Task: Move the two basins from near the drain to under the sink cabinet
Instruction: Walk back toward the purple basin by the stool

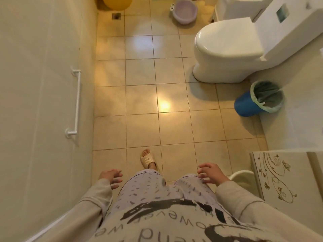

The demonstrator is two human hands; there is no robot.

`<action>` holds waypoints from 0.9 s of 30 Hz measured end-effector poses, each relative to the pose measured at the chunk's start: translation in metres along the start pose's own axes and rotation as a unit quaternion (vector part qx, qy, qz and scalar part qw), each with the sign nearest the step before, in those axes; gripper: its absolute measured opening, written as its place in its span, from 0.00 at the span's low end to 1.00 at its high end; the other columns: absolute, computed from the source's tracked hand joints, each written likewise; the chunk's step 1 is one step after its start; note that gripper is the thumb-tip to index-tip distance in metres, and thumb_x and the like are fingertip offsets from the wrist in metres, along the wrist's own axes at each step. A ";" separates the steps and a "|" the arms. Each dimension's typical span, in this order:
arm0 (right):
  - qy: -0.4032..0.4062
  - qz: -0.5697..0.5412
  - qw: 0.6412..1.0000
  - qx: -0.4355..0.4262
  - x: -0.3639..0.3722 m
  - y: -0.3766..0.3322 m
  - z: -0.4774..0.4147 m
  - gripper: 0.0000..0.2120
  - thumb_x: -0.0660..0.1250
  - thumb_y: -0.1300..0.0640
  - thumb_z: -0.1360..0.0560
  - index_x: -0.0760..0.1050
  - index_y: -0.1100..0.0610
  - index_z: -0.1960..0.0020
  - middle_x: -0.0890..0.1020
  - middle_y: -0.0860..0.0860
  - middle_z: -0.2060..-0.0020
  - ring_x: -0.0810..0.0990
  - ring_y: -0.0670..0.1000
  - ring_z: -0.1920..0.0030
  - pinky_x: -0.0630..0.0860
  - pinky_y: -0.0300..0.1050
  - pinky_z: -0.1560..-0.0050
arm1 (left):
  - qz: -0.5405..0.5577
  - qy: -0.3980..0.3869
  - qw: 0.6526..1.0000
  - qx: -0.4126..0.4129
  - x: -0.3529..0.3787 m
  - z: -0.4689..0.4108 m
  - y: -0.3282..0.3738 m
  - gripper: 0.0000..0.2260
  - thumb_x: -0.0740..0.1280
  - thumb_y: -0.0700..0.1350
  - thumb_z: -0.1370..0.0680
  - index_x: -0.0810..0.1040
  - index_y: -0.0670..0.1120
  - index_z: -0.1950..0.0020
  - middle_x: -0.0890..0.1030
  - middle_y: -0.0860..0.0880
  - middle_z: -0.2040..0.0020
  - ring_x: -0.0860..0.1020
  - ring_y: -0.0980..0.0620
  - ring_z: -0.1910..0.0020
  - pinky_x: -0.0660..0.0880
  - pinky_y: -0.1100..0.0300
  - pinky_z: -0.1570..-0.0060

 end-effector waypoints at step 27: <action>-0.035 0.047 0.997 -0.045 -0.019 -0.404 -0.145 0.12 0.59 0.63 0.23 0.74 0.61 0.42 0.80 0.54 0.59 0.78 0.50 0.63 0.76 0.43 0.62 | 0.031 0.014 0.999 -0.002 0.038 -0.070 0.389 0.07 0.58 0.40 0.21 0.74 0.41 0.47 0.76 0.47 0.62 0.73 0.50 0.65 0.70 0.58 0.65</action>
Point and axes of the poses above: each hand's wrist, its own z-axis away from the middle knuckle, its own x-axis out of the palm, y = z × x, the point moved 3 cm from there along -z, towards the middle knuckle
